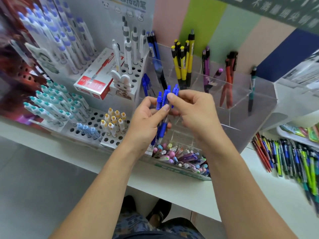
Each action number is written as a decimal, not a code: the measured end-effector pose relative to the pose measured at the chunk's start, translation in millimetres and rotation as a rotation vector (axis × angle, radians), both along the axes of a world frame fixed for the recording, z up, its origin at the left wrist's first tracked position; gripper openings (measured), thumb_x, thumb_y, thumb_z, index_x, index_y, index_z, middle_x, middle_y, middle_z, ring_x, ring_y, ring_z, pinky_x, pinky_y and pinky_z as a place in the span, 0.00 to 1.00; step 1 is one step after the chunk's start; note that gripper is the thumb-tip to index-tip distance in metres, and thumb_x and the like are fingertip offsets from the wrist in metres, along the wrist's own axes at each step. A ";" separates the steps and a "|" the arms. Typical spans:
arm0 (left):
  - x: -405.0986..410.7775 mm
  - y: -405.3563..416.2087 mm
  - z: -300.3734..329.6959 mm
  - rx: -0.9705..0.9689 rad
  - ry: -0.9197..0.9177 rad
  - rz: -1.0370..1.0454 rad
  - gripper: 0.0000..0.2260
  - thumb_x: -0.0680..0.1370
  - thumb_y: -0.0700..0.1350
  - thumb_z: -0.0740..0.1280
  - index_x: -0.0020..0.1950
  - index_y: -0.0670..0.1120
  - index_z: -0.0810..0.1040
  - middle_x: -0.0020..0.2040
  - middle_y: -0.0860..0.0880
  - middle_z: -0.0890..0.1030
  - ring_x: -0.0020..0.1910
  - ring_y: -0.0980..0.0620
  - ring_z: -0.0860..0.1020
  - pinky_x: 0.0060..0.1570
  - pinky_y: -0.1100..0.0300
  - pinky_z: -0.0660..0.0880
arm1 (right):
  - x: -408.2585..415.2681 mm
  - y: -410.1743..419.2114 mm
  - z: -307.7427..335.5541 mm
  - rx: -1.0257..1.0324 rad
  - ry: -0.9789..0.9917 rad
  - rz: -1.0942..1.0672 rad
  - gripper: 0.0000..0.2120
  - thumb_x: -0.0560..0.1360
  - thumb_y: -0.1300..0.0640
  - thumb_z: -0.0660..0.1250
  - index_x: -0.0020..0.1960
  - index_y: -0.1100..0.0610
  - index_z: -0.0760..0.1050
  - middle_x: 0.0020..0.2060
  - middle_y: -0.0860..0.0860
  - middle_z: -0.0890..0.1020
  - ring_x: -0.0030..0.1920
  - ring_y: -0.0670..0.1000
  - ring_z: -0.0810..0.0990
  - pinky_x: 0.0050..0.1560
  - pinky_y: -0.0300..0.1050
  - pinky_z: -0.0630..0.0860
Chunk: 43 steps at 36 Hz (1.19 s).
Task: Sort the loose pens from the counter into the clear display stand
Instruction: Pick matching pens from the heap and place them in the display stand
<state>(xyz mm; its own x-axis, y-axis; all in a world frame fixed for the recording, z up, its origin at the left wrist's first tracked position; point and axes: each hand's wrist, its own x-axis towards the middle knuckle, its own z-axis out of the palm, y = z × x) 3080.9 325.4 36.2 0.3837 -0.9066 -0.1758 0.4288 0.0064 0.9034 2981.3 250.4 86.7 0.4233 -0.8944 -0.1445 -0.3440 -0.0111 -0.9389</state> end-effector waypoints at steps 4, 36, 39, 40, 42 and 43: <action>10.4 3.2 -2.2 -0.006 -0.022 0.013 0.03 0.81 0.41 0.67 0.54 0.44 0.76 0.42 0.46 0.85 0.31 0.51 0.81 0.29 0.60 0.76 | 1.3 -4.9 3.0 0.167 -0.019 0.132 0.09 0.79 0.59 0.71 0.50 0.67 0.83 0.23 0.43 0.76 0.23 0.39 0.72 0.25 0.31 0.66; 22.4 8.1 -15.8 0.072 -0.082 0.300 0.05 0.85 0.40 0.59 0.55 0.47 0.73 0.36 0.53 0.81 0.28 0.56 0.71 0.26 0.63 0.65 | 50.4 -21.6 -8.0 -0.488 0.341 0.216 0.08 0.76 0.58 0.74 0.55 0.55 0.82 0.49 0.50 0.85 0.46 0.46 0.83 0.49 0.43 0.81; 18.5 5.8 -14.7 0.024 -0.080 0.304 0.04 0.85 0.40 0.60 0.54 0.47 0.74 0.37 0.53 0.82 0.30 0.56 0.72 0.28 0.62 0.67 | 33.8 -14.8 -11.7 -0.475 0.247 0.134 0.11 0.78 0.58 0.69 0.59 0.56 0.83 0.49 0.48 0.85 0.46 0.48 0.84 0.51 0.52 0.83; 16.8 4.9 -14.4 0.015 -0.081 0.302 0.04 0.84 0.39 0.61 0.54 0.47 0.74 0.37 0.53 0.82 0.30 0.56 0.72 0.28 0.63 0.68 | 29.5 -12.0 -12.9 -0.454 0.212 0.126 0.09 0.78 0.56 0.69 0.56 0.55 0.84 0.45 0.47 0.86 0.44 0.47 0.85 0.48 0.53 0.83; 13.0 2.1 -14.1 -0.003 -0.083 0.298 0.04 0.84 0.39 0.61 0.54 0.46 0.74 0.37 0.52 0.81 0.29 0.57 0.72 0.28 0.64 0.69 | 26.0 -8.8 -17.7 -0.405 0.180 0.128 0.08 0.77 0.52 0.72 0.53 0.55 0.85 0.39 0.45 0.85 0.41 0.45 0.84 0.44 0.52 0.84; 11.0 0.8 -13.8 -0.011 -0.081 0.296 0.04 0.84 0.39 0.61 0.54 0.45 0.75 0.37 0.52 0.81 0.29 0.58 0.72 0.28 0.64 0.69 | 26.2 -7.7 -20.4 -0.375 0.177 0.136 0.09 0.76 0.51 0.73 0.53 0.54 0.85 0.38 0.45 0.85 0.41 0.45 0.85 0.43 0.51 0.84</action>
<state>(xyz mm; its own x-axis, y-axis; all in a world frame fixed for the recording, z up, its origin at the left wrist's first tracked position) 3091.9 326.1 22.4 0.6441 -0.7546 -0.1250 0.3338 0.1302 0.9336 3007.5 242.7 66.3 0.5388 -0.8365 0.0992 -0.4710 -0.3968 -0.7878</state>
